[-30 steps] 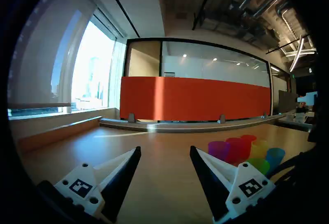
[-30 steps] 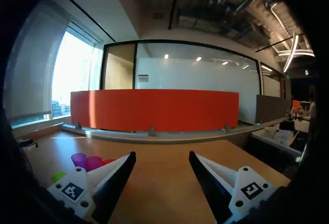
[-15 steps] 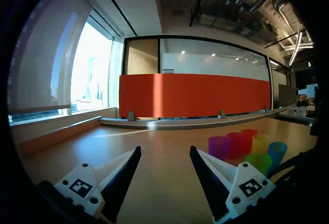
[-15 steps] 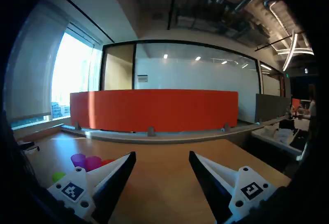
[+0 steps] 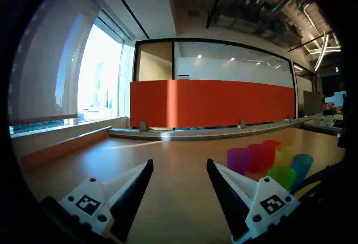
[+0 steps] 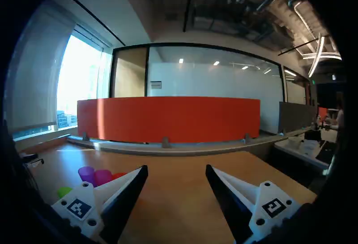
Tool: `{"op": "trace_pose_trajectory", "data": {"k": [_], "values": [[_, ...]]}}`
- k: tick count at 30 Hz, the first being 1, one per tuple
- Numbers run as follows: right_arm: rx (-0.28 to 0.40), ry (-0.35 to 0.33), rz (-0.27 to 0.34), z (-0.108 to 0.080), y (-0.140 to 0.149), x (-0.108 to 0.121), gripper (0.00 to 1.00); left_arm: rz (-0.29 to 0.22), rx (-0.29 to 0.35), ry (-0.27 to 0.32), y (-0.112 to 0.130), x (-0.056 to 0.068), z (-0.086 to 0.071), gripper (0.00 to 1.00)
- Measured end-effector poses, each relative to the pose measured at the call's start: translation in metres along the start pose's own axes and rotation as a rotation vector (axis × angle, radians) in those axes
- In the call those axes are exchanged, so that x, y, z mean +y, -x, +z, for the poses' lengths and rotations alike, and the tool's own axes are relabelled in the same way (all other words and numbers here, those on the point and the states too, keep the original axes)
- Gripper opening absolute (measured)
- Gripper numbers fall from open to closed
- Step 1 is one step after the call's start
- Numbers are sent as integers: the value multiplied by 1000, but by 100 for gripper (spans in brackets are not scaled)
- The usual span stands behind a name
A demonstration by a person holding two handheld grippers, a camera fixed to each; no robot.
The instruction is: Pour water
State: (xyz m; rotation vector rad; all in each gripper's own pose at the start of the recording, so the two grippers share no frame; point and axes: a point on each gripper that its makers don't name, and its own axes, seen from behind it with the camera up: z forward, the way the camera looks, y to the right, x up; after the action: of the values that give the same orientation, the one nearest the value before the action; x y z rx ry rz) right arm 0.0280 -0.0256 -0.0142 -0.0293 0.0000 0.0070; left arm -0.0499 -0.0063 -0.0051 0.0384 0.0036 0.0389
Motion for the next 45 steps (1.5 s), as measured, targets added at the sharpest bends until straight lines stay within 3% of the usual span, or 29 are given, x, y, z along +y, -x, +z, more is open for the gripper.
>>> {"op": "trace_pose_trajectory", "data": {"k": [26, 45], "values": [[130, 31, -77, -13, -8, 14, 100, 1, -1, 0, 1, 0, 0, 88], [77, 23, -58, 8, 48, 23, 100, 2, -1, 0, 1, 1, 0, 88]]}}
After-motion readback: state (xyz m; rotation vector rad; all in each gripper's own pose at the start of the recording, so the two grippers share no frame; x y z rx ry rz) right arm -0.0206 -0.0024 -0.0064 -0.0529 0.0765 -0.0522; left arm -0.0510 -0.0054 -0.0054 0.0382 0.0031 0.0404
